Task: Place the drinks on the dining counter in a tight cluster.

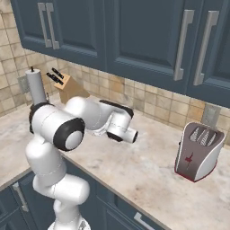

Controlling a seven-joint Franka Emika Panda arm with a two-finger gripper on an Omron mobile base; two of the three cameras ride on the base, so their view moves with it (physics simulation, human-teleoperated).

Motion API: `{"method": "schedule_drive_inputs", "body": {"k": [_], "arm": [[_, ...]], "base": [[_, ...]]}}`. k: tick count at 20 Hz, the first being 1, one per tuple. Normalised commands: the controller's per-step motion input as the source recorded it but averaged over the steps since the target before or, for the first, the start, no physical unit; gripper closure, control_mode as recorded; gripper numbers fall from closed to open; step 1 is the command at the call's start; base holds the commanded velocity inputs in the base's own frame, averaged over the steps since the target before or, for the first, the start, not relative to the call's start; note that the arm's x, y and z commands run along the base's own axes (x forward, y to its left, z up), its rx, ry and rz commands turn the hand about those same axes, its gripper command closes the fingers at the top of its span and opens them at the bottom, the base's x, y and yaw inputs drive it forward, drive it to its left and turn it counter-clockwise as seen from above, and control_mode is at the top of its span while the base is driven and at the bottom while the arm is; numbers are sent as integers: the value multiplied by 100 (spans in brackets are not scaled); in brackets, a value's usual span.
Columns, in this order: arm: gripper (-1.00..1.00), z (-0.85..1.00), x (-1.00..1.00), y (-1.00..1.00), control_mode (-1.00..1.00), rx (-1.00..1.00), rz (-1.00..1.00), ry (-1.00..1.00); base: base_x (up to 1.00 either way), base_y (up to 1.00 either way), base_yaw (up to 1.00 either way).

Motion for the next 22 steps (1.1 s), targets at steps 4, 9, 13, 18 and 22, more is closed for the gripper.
{"method": "schedule_drive_inputs", "body": {"k": [4, 9, 13, 18, 22], "arm": [[100, 28, -61, -16, -100, 1, 16, -7], [100, 22, -64, -12, -100, 6, 4, -3], [100, 16, -65, -10, -100, 5, 0, 0], [100, 14, -56, -3, -100, 1, 0, 0], [100, 22, -55, 0, -100, 1, -1, 0]], "base": [[0, 0, 0], [0, 0, 0], [0, 0, 0], [0, 0, 0], [0, 0, 0]]}}
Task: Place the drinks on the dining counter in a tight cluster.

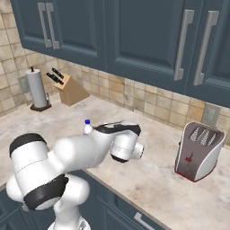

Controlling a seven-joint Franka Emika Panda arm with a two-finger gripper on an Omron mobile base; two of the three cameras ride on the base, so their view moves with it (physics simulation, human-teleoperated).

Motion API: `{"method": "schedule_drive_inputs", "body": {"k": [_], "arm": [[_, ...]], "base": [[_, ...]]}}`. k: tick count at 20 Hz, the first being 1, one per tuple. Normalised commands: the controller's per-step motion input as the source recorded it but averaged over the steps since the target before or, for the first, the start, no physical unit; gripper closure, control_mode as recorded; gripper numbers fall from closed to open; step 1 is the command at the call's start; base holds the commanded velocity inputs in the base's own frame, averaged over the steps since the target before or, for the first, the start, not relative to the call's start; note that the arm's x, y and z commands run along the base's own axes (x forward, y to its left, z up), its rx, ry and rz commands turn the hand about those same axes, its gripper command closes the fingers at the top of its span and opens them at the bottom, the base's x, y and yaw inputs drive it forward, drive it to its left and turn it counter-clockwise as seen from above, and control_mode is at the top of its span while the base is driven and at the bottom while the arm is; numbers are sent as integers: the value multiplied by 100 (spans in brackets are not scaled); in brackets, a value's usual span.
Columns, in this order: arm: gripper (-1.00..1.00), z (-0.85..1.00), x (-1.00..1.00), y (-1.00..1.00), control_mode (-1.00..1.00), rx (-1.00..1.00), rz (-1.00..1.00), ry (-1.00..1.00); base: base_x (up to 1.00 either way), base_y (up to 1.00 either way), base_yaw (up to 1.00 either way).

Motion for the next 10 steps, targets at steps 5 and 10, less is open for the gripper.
{"method": "schedule_drive_inputs", "body": {"k": [5, 10], "arm": [[100, 8, -22, 0, 100, 1, -4, 4], [100, 0, 0, 0, 100, 0, 0, 0]], "base": [[0, 0, -2], [-19, 0, 0]]}}
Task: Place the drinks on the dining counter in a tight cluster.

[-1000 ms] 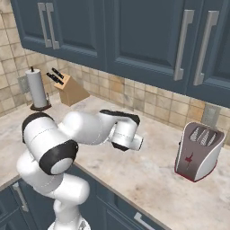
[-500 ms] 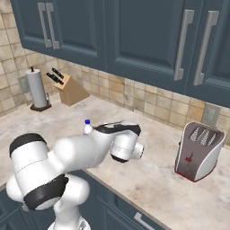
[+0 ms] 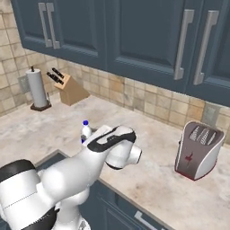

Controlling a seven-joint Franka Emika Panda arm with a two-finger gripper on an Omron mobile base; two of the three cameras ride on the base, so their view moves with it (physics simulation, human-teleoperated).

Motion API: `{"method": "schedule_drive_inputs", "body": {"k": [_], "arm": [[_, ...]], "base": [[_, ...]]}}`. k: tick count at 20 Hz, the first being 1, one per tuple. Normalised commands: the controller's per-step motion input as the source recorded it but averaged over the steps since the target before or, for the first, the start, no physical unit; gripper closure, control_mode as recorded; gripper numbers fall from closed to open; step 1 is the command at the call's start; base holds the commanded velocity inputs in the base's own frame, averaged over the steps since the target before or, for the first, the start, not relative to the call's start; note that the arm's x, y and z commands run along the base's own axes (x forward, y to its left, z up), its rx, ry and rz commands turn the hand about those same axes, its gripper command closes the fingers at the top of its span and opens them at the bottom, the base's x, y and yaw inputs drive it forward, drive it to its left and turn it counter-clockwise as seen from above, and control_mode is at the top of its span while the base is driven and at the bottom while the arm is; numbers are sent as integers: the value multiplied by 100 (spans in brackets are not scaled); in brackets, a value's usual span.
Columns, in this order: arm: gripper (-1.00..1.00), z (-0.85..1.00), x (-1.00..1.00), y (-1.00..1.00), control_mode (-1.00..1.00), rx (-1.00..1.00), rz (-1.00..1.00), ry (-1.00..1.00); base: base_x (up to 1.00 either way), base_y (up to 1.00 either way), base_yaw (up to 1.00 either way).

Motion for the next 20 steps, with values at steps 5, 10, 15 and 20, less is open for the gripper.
{"method": "schedule_drive_inputs", "body": {"k": [5, 10, 15, 20], "arm": [[100, 0, 0, 0, 100, 0, 0, 0], [100, 0, 0, 0, 100, 0, 0, 0], [100, 0, 0, 0, 100, 0, 0, 0], [100, 0, 0, 0, 100, 0, 0, 0]], "base": [[-77, -10, 0], [-80, -17, -4], [-48, -10, -40], [-3, 3, -91]]}}
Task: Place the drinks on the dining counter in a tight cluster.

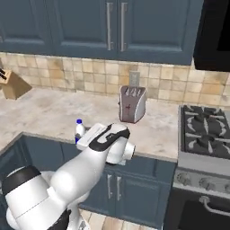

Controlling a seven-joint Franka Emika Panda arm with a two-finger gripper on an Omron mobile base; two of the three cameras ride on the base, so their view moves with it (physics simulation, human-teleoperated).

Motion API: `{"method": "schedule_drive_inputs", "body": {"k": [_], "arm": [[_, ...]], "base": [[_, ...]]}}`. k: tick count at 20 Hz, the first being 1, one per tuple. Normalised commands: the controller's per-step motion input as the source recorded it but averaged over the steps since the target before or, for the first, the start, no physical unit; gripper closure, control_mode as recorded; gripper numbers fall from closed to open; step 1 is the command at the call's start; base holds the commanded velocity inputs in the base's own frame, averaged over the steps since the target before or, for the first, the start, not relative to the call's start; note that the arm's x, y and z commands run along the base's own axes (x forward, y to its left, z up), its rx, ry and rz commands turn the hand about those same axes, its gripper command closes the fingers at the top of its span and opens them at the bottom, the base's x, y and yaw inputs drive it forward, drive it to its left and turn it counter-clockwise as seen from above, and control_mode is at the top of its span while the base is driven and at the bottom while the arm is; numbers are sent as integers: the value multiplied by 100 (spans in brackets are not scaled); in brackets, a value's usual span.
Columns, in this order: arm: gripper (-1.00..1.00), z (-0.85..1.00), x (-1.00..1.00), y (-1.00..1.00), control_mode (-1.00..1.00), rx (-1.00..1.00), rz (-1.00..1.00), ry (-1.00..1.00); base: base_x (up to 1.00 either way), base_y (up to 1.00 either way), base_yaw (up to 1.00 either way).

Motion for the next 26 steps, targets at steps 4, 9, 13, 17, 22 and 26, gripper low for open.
{"method": "schedule_drive_inputs", "body": {"k": [4, 9, 13, 17, 22, 26], "arm": [[100, 0, 0, 0, 100, 0, 0, 0], [100, 0, 0, 0, 100, 0, 0, 0], [100, 0, 0, 0, 100, 0, 0, 0], [100, 0, 0, 0, 100, 0, 0, 0], [100, 0, 0, 0, 100, 0, 0, 0], [100, 0, 0, 0, 100, 0, 0, 0]], "base": [[0, 3, -95], [0, 3, -96], [0, 4, -96], [0, 4, -97], [0, 3, -99], [0, 3, -100]]}}
